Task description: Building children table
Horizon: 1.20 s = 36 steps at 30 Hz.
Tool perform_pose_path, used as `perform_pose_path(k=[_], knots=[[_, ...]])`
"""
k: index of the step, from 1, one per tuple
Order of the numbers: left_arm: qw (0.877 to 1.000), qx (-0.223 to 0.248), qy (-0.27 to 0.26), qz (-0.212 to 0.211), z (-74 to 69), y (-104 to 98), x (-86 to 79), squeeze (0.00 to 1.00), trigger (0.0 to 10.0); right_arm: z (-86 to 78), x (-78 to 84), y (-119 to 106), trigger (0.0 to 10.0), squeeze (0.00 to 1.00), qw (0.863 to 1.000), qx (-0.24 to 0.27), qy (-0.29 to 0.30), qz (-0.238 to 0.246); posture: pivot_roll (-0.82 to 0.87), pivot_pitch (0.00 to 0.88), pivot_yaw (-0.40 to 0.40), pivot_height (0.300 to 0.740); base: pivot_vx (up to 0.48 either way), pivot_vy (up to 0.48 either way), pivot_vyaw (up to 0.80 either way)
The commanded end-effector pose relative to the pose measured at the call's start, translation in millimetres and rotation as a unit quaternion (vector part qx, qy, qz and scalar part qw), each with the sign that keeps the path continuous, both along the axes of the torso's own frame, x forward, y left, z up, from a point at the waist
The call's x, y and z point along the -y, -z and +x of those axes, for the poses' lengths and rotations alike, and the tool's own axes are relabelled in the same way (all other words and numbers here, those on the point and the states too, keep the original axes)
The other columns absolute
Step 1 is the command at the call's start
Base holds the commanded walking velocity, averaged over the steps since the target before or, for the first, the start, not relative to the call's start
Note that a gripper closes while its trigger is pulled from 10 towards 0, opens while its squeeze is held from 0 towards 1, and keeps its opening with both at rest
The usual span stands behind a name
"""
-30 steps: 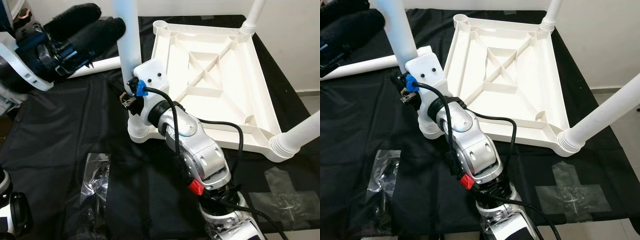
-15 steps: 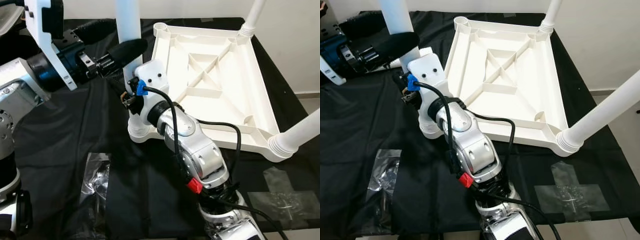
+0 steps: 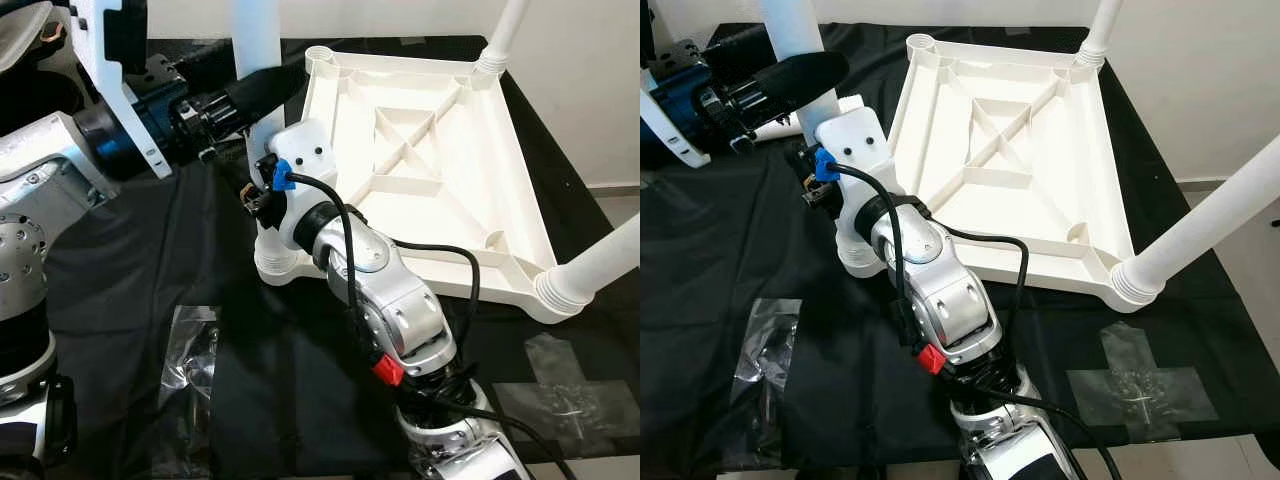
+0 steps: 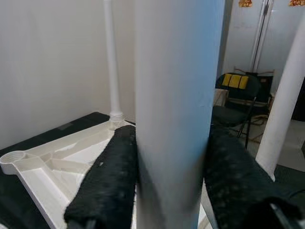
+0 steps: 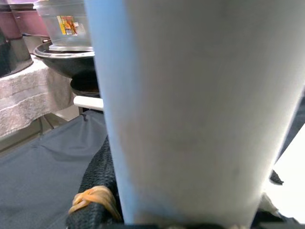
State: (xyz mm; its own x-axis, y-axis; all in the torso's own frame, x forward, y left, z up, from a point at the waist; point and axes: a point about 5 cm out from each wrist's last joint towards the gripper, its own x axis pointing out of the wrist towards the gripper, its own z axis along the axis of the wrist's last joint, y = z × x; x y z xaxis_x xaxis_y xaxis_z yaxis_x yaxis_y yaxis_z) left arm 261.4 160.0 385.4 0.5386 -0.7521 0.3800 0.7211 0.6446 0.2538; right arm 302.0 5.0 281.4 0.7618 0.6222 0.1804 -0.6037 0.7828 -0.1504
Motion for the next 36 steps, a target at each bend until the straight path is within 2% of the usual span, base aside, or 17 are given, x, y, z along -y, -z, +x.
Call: perform_pose_path(k=[1,2,12,13,14,15,16,19,21,22,23,24,26,28,29,33,36], knots=[[1.000,0.007,-0.012,0.010,-1.7,-3.0,-1.7,0.00,0.0,7.1,-4.1,36.2,10.0,0.00,0.995,-0.095,0.011,-0.019,0.05,0.288,-0.017,0.740,0.000,0.000,0.00],[1.000,0.008,-0.015,0.012,-1.6,-2.8,-2.7,0.00,0.0,6.5,-3.7,31.2,10.0,1.00,0.996,-0.084,-0.002,-0.012,0.05,0.287,-0.018,0.740,0.000,0.000,0.00],[1.000,0.010,-0.015,0.013,-3.0,-1.9,-3.5,0.00,0.0,4.8,7.8,6.9,10.0,1.00,0.996,-0.031,-0.079,0.011,0.05,0.285,-0.016,0.740,0.000,0.000,0.00],[1.000,0.010,-0.015,0.013,-3.2,-1.7,-3.6,0.00,0.0,6.1,16.8,0.0,10.0,1.00,0.995,-0.014,-0.102,0.010,0.05,0.283,-0.015,0.740,0.000,0.000,0.00],[1.000,0.010,-0.013,0.013,-3.6,-1.8,-3.3,0.00,0.0,7.7,28.1,-5.8,10.0,1.00,0.991,0.008,-0.137,-0.009,0.05,0.282,-0.014,0.740,0.000,0.000,0.00],[1.000,0.010,-0.013,0.013,-3.6,-1.8,-3.3,0.00,0.0,7.7,28.1,-5.8,10.0,1.00,0.991,0.008,-0.137,-0.009,0.05,0.282,-0.014,0.740,0.000,0.000,0.00],[1.000,0.013,-0.011,0.012,-4.1,-2.5,-2.5,0.00,0.0,5.7,45.2,-11.9,10.0,1.00,0.975,0.035,-0.214,-0.055,0.05,0.280,-0.014,0.740,0.000,0.000,0.00],[1.000,0.014,-0.009,0.011,-4.7,-3.0,-1.6,0.00,0.0,6.3,58.3,-17.0,10.0,1.00,0.961,0.051,-0.258,-0.091,0.05,0.280,-0.016,0.740,0.000,0.000,0.00],[1.000,0.014,-0.009,0.011,-4.7,-3.0,-1.6,0.00,0.0,6.3,58.3,-17.0,10.0,1.00,0.961,0.051,-0.258,-0.091,0.05,0.280,-0.016,0.740,0.000,0.000,0.00],[1.000,0.015,-0.009,0.012,-4.8,-3.0,-1.4,0.00,0.0,8.4,63.2,-20.8,10.0,0.87,0.957,0.052,-0.271,-0.093,0.05,0.280,-0.016,0.740,0.000,0.000,0.00],[1.000,0.015,-0.008,0.012,-4.9,-3.2,-1.3,0.00,0.0,9.8,67.8,-24.8,10.0,0.00,0.949,0.055,-0.295,-0.099,0.05,0.282,-0.016,0.740,0.000,0.000,0.00],[1.000,0.016,-0.008,0.012,-5.1,-3.4,-1.1,0.00,0.0,12.0,72.5,-30.2,10.0,0.00,0.940,0.063,-0.318,-0.109,0.06,0.285,-0.015,0.740,0.000,0.000,0.00],[1.000,0.016,-0.008,0.012,-5.1,-3.4,-1.1,0.00,0.0,12.0,72.5,-30.2,10.0,0.00,0.940,0.063,-0.318,-0.109,0.06,0.285,-0.015,0.740,0.000,0.000,0.00],[1.000,0.016,-0.005,0.014,-6.0,-4.2,0.1,0.00,0.0,14.9,78.4,-41.2,10.0,0.00,0.919,0.078,-0.367,-0.121,0.07,0.289,-0.012,0.740,0.000,0.000,0.00],[1.000,0.016,-0.005,0.014,-6.0,-4.2,0.1,0.00,0.0,14.9,78.4,-41.2,10.0,0.00,0.919,0.078,-0.367,-0.121,0.07,0.289,-0.012,0.740,0.000,0.000,0.00],[1.000,0.016,-0.002,0.016,-7.1,-4.9,1.5,0.00,0.0,17.4,79.1,-48.2,10.0,0.00,0.890,0.081,-0.430,-0.128,0.07,0.293,-0.010,0.740,0.000,0.000,0.00],[1.000,0.016,0.000,0.016,-7.5,-5.0,2.2,0.00,0.0,18.6,77.2,-48.5,10.0,0.00,0.880,0.080,-0.448,-0.135,0.07,0.300,-0.009,0.740,0.000,0.000,0.00]])
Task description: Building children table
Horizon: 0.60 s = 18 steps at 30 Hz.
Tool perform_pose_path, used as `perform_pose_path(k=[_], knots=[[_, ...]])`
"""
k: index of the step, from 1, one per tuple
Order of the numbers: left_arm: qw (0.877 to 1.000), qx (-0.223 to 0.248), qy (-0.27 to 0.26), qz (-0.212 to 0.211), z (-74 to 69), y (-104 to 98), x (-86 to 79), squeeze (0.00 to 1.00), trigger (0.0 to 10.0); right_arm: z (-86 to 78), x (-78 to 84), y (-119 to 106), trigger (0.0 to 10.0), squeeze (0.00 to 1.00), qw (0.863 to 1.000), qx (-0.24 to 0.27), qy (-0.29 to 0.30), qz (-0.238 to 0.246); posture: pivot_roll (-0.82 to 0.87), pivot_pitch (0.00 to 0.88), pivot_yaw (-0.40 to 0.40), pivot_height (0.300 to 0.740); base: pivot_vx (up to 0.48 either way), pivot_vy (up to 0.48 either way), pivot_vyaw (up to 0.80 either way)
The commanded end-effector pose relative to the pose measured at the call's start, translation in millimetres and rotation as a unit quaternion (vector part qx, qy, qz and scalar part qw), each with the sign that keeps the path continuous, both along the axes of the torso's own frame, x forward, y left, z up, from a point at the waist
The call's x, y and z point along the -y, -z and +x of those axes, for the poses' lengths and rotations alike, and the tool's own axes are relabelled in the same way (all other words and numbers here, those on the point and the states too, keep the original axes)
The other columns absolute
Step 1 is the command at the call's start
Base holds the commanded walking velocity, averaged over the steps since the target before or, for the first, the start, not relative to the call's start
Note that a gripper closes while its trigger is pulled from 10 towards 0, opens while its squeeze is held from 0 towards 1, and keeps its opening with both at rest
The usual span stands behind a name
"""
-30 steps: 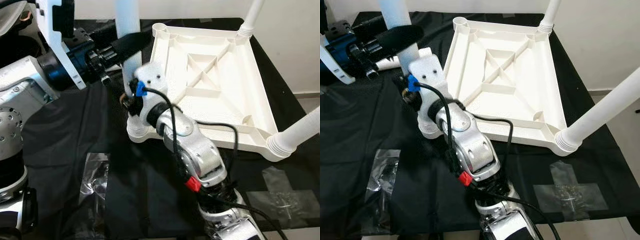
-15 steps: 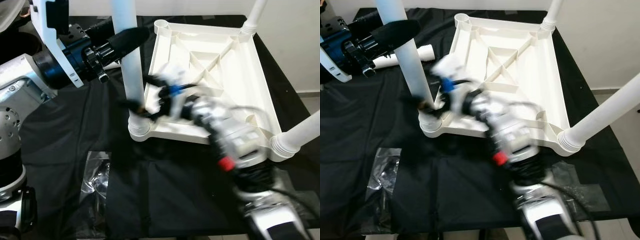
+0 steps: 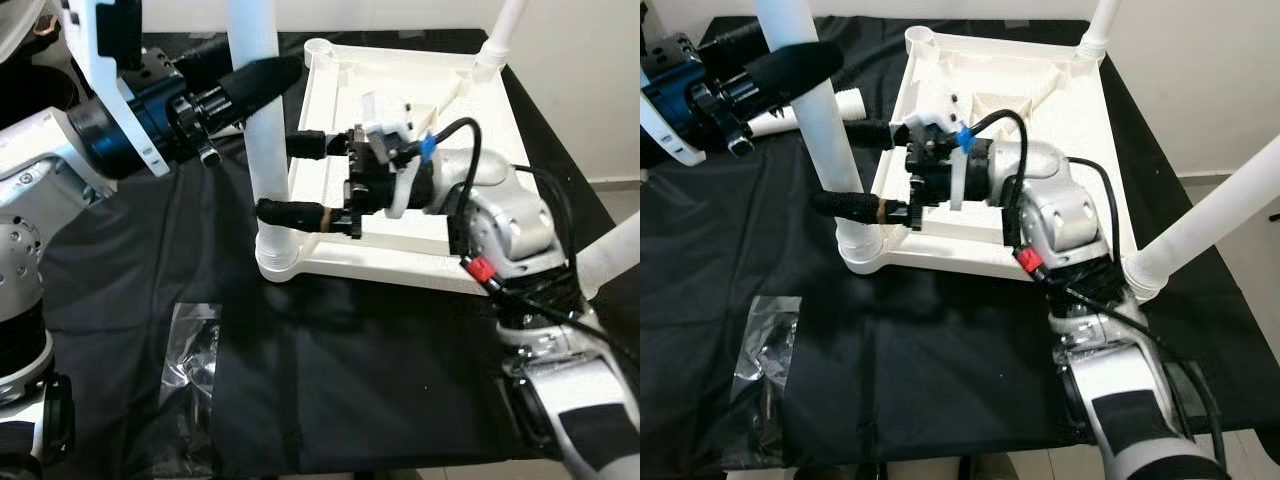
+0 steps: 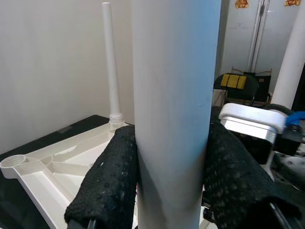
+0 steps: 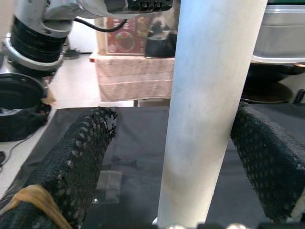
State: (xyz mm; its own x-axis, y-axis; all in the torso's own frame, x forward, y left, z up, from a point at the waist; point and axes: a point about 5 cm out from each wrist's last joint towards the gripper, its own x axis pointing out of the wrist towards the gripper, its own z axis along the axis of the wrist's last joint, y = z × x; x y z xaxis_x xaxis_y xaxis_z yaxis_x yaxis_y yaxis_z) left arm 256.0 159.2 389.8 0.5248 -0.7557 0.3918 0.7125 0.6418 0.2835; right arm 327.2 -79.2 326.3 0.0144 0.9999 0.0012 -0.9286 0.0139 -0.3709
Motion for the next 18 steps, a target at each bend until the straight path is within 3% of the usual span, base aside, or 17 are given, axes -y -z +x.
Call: perform_pose_path(k=[1,14,15,16,17,18], knots=[[1.000,-0.002,0.001,0.012,-2.4,-0.4,2.2,0.00,0.0,-4.5,-10.0,-5.0,10.0,0.00,0.998,0.018,-0.058,-0.008,0.08,0.303,-0.010,0.740,0.000,0.000,0.00],[1.000,-0.006,0.007,0.015,-4.9,-0.7,5.3,0.00,0.0,7.7,-19.1,-14.2,10.0,0.00,0.995,0.054,-0.080,-0.030,0.09,0.323,-0.011,0.740,0.000,0.000,0.00],[1.000,-0.007,0.008,0.015,-4.9,-0.9,5.5,0.00,0.0,8.4,-20.6,-13.6,2.1,0.00,0.994,0.056,-0.084,-0.032,0.09,0.325,-0.011,0.740,0.000,0.000,0.00],[1.000,-0.007,0.008,0.015,-4.9,-0.9,5.5,0.00,0.0,8.4,-20.6,-13.6,2.1,0.00,0.994,0.056,-0.084,-0.032,0.09,0.325,-0.011,0.740,0.000,0.000,0.00],[1.000,-0.008,0.009,0.016,-5.0,-0.9,5.8,0.00,0.0,9.4,-21.8,-12.9,0.0,0.00,0.994,0.058,-0.089,-0.034,0.09,0.327,-0.011,0.740,0.000,0.000,0.00],[1.000,-0.008,0.009,0.016,-5.0,-0.9,5.8,0.00,0.0,9.4,-21.8,-12.9,0.0,0.00,0.994,0.058,-0.089,-0.034,0.09,0.327,-0.011,0.740,0.000,0.000,0.00]])
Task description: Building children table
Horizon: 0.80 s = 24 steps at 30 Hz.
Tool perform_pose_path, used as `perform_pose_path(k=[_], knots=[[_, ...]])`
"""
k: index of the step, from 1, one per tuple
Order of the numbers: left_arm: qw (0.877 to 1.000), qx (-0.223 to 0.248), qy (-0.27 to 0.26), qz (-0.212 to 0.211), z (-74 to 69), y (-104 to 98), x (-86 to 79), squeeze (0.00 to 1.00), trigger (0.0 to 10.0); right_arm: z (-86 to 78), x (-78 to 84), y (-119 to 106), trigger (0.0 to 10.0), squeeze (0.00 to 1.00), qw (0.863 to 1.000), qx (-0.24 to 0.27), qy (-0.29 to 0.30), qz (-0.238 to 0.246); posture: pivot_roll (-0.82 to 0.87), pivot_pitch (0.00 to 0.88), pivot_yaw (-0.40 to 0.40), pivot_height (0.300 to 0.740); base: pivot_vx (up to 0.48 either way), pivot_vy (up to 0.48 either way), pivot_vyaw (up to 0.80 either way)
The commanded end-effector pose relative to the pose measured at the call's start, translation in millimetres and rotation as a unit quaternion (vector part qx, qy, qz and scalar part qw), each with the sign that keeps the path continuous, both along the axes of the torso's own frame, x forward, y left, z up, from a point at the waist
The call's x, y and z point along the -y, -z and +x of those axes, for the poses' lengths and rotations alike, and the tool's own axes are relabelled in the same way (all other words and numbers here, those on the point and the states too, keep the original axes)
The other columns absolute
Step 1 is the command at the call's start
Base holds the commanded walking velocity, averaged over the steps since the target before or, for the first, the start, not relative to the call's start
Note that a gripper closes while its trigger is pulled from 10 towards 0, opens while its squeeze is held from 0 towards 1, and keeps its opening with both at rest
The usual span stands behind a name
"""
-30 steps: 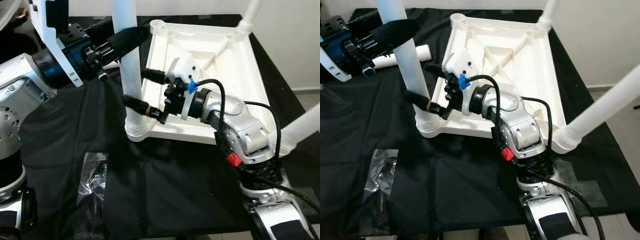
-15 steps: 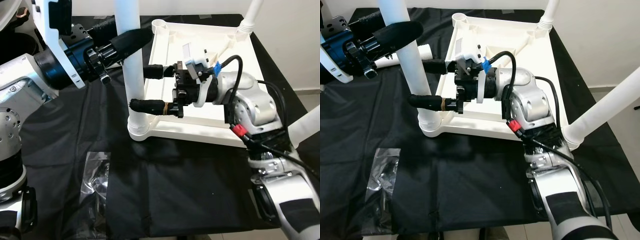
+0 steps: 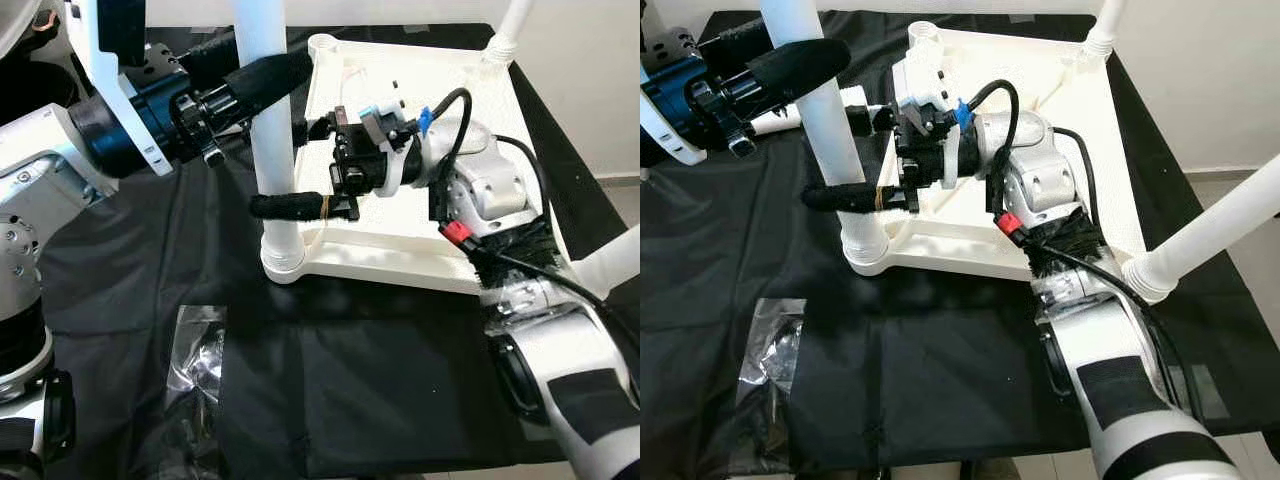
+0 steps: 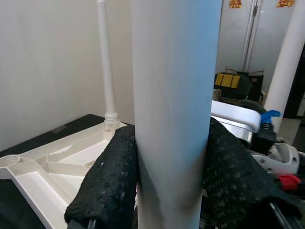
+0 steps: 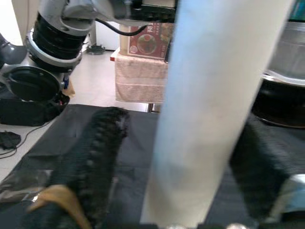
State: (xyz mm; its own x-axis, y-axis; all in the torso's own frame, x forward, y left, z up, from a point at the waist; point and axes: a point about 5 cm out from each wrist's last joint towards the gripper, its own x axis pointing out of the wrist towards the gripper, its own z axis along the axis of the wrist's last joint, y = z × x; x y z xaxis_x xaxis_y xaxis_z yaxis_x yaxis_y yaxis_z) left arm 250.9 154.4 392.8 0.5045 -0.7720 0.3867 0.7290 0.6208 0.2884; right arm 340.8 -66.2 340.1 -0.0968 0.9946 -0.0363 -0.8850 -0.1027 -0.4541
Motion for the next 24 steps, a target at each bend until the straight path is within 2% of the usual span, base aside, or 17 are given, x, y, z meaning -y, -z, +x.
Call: perform_pose_path(k=[1,14,15,16,17,18,24], knots=[[1.000,-0.009,-0.003,0.013,0.1,2.6,1.5,0.00,0.0,-3.3,-9.9,1.4,0.0,0.00,0.999,0.016,-0.038,-0.020,0.09,0.328,-0.011,0.740,0.000,0.000,0.00],[1.000,-0.008,-0.003,0.014,0.2,4.2,2.0,0.00,0.0,-0.6,-10.3,-3.4,0.0,0.00,0.999,0.032,-0.026,0.001,0.08,0.327,-0.013,0.740,0.000,0.000,0.00],[1.000,-0.009,-0.002,0.012,0.0,4.2,2.0,0.14,0.3,-0.2,-10.9,-3.5,0.0,0.00,0.999,0.035,-0.023,0.005,0.08,0.327,-0.013,0.740,0.000,0.000,0.00],[1.000,-0.009,-0.002,0.012,0.0,4.2,2.0,0.14,0.3,-0.2,-10.9,-3.5,0.0,0.00,0.999,0.035,-0.023,0.005,0.08,0.327,-0.013,0.740,0.000,0.000,0.00],[1.000,-0.013,-0.002,0.000,0.6,3.8,1.1,1.00,4.3,0.2,-12.1,-3.3,0.0,0.00,0.999,0.038,-0.014,0.012,0.08,0.324,-0.013,0.740,0.000,0.000,0.00],[1.000,-0.014,-0.002,-0.004,0.7,3.4,0.5,1.00,10.0,-0.4,-13.3,-2.7,0.0,0.00,0.999,0.040,-0.011,0.016,0.08,0.324,-0.013,0.740,0.000,0.000,0.00],[1.000,-0.012,-0.012,-0.011,1.4,1.9,-2.2,1.00,10.0,-5.1,-16.9,2.2,0.0,0.00,0.999,0.035,-0.004,0.027,0.07,0.316,-0.015,0.740,0.000,0.000,0.00]])
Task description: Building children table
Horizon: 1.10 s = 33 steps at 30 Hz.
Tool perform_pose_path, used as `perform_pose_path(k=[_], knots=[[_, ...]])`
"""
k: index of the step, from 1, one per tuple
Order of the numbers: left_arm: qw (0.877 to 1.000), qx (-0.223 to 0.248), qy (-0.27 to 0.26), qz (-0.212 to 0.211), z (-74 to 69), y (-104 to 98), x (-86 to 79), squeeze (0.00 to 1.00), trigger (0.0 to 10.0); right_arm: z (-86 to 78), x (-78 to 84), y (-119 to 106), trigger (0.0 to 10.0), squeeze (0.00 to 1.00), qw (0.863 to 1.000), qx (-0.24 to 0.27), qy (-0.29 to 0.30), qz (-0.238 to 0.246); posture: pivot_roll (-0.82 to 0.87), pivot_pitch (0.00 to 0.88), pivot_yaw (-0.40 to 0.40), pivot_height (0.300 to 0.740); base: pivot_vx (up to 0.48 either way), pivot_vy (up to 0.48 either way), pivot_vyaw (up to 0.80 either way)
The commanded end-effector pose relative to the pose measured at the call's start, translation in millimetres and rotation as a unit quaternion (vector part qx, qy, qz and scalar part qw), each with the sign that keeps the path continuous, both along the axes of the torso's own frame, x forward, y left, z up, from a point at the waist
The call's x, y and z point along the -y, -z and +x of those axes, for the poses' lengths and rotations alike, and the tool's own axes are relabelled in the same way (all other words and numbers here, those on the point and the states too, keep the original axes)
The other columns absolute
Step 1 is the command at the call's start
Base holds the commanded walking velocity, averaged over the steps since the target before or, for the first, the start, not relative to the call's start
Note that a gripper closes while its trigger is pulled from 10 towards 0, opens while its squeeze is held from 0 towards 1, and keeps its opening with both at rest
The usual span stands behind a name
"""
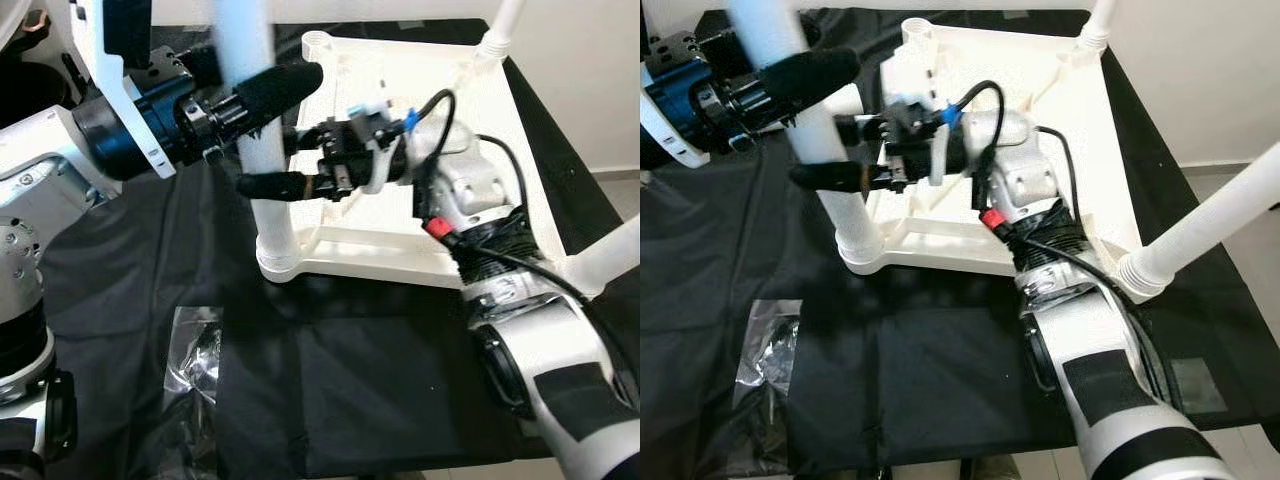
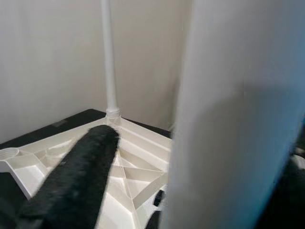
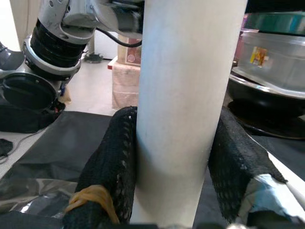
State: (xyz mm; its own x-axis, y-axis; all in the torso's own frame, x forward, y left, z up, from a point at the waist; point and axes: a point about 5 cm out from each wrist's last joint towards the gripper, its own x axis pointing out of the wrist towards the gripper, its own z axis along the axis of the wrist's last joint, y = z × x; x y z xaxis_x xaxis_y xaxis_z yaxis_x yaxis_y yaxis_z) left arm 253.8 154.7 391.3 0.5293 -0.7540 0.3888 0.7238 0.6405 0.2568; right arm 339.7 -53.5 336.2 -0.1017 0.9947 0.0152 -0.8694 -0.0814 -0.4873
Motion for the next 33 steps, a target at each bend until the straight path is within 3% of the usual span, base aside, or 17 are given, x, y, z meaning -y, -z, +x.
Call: perform_pose_path(k=[1,6,11,15,21,23,24,26,28,29,30,31,32,33], knots=[[1.000,0.001,-0.006,-0.003,-1.0,0.2,-3.2,1.00,10.0,-5.6,-5.7,0.9,0.0,0.00,1.000,0.014,0.008,0.005,0.07,0.315,-0.015,0.740,0.000,0.000,0.00],[1.000,0.003,-0.016,-0.006,-0.2,0.2,-5.9,1.00,10.0,-5.3,-7.6,4.8,0.0,0.00,0.999,-0.001,0.040,0.025,0.06,0.312,-0.014,0.740,0.000,0.000,0.00],[1.000,0.004,-0.028,-0.010,-0.2,0.5,-11.0,1.00,10.0,-3.0,-7.3,11.3,0.0,0.00,0.992,-0.015,0.112,0.049,0.06,0.305,-0.014,0.740,0.000,0.000,0.00],[0.999,0.004,-0.032,-0.013,-1.1,0.9,-14.4,1.00,10.0,-4.2,-12.2,24.6,0.0,0.00,0.976,-0.030,0.203,0.070,0.05,0.300,-0.019,0.740,0.000,0.000,0.00],[0.999,0.003,-0.033,-0.015,-1.3,1.0,-15.4,1.00,10.0,-7.4,-16.1,31.9,0.0,0.00,0.966,-0.049,0.242,0.081,0.05,0.299,-0.023,0.740,0.000,0.000,0.00],[0.999,0.003,-0.033,-0.017,-1.6,1.2,-16.2,1.00,10.0,-15.3,-27.6,45.1,0.0,0.00,0.952,-0.086,0.281,0.089,0.04,0.298,-0.018,0.740,0.000,0.000,0.00],[0.999,0.003,-0.033,-0.017,-1.6,1.2,-16.2,1.00,10.0,-15.3,-27.6,45.1,0.0,0.00,0.952,-0.086,0.281,0.089,0.04,0.298,-0.018,0.740,0.000,0.000,0.00],[0.999,0.003,-0.033,-0.016,-1.9,1.7,-16.8,1.00,10.0,-14.0,-30.3,49.5,0.0,0.00,0.929,-0.092,0.346,0.093,0.04,0.295,-0.020,0.740,0.000,0.000,0.00],[0.999,0.003,-0.033,-0.016,-1.9,1.7,-16.8,1.00,10.0,-14.0,-30.3,49.5,0.0,0.00,0.929,-0.092,0.346,0.093,0.04,0.295,-0.020,0.740,0.000,0.000,0.00],[0.999,0.004,-0.033,-0.016,-2.0,2.1,-17.0,1.00,10.0,-12.1,-29.9,48.9,0.0,0.00,0.916,-0.087,0.379,0.099,0.04,0.295,-0.023,0.740,0.000,0.000,0.00],[0.999,0.004,-0.033,-0.016,-2.0,2.1,-17.0,1.00,10.0,-12.1,-29.9,48.9,0.0,0.00,0.916,-0.087,0.379,0.099,0.04,0.295,-0.023,0.740,0.000,0.000,0.00],[0.999,0.004,-0.034,-0.016,-2.2,2.4,-17.6,1.00,10.0,-11.8,-30.1,50.5,0.0,0.00,0.899,-0.079,0.419,0.104,0.04,0.294,-0.024,0.740,0.000,0.000,0.00],[0.999,0.004,-0.034,-0.016,-2.2,2.4,-17.6,1.00,10.0,-11.8,-30.1,50.5,0.0,0.00,0.899,-0.079,0.419,0.104,0.04,0.294,-0.024,0.740,0.000,0.000,0.00],[0.999,0.005,-0.034,-0.017,-2.8,2.4,-18.1,1.00,10.0,-13.6,-32.6,56.7,0.0,0.00,0.880,-0.067,0.458,0.106,0.04,0.295,-0.024,0.740,0.000,0.000,0.00]])
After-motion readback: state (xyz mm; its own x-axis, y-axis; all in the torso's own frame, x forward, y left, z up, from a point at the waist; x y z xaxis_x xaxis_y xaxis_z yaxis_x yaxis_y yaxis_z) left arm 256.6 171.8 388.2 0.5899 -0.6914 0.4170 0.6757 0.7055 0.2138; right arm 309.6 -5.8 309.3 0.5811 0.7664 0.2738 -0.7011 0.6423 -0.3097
